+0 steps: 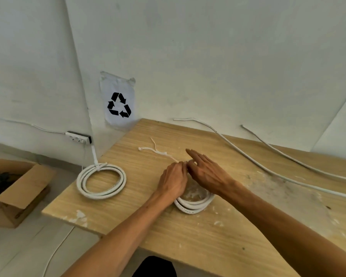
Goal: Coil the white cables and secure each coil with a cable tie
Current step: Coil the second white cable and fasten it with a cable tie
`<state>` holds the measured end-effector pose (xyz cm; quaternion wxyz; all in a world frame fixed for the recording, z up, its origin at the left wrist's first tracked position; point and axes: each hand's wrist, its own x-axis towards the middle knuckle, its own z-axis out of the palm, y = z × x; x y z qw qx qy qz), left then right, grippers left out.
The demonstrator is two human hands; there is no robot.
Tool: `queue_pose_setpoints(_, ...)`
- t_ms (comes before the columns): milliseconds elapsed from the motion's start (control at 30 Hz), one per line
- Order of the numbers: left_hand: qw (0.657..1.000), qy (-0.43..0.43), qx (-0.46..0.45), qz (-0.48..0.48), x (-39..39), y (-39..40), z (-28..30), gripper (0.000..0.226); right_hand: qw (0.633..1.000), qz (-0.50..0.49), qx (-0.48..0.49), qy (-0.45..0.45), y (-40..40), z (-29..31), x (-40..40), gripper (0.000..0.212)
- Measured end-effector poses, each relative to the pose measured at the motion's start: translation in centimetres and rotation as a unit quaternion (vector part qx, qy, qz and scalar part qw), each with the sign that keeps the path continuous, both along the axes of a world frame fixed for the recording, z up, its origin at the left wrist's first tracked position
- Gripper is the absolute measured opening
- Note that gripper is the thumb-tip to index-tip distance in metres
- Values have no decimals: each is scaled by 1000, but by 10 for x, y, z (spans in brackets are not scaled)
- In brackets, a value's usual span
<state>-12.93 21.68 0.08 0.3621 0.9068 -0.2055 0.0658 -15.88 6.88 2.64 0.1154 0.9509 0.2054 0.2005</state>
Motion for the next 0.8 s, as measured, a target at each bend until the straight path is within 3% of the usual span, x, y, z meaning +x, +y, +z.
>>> queue_pose_setpoints(167, 999, 47, -18, 12, 6, -3, -2, 41, 1000, 5, 0, 17, -5, -5, -1, 38)
queue_pose_setpoints(300, 980, 155, -126, -2, 18, -1, -6, 60, 1000, -15, 5, 24, -11, -13, -3, 44)
queue_pose_setpoints(400, 984, 114, -136, -24, 23, -2, -13, 39, 999, 12, 39, 3, -11, -17, -1, 26)
queue_pose_setpoints(533, 997, 29, -76, -15, 21, -2, -16, 34, 990, 11, 141, 22, -7, -18, -3, 33)
queue_pose_setpoints(633, 999, -30, -17, -11, 20, 0, -15, 35, 983, 3, 177, 40, -6, -20, -2, 27)
queue_pose_setpoints(800, 992, -31, -108, -47, 21, 1, -20, 34, 979, 5, 197, 42, -5, -20, -1, 22)
